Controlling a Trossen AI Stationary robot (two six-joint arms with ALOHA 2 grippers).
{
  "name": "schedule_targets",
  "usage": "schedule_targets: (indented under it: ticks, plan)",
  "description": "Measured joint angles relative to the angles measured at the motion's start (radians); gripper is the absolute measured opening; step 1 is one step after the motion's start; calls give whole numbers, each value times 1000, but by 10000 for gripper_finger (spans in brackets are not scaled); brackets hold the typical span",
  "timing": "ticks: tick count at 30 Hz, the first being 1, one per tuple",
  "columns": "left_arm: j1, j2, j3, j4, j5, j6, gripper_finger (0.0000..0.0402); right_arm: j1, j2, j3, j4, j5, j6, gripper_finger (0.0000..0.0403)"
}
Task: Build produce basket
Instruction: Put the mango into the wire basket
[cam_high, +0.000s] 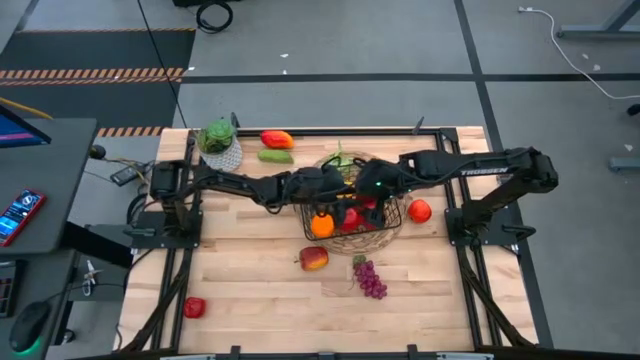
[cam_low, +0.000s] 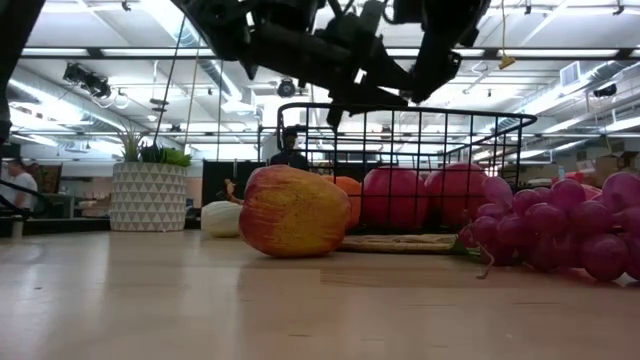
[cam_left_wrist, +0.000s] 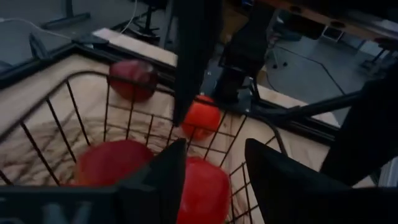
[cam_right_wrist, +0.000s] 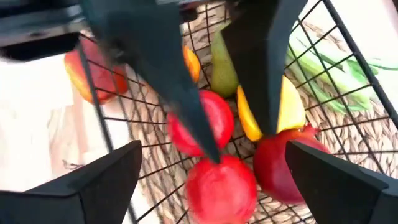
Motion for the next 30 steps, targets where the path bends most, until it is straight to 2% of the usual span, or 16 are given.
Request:
schedule_targets:
  ticks: [5,9,16,24,30]
  plan:
    - [-5,-63,-1,-52,61,118,172,28,-44,-12,-17,67,40,400]
    - [-15,-127,-29,-123,67,202,172,46,-61,-69,-15,142,67,400]
    - [-15,-287,-207,-107,34,232,172,46,-64,-176,-66,118,151,400]
    - [-13,-465,-388,-92,-6,232,172,44,-41,-245,-15,115,150,400]
    - [-12,-594,-568,34,-28,206,172,41,-14,-247,56,92,91,400]
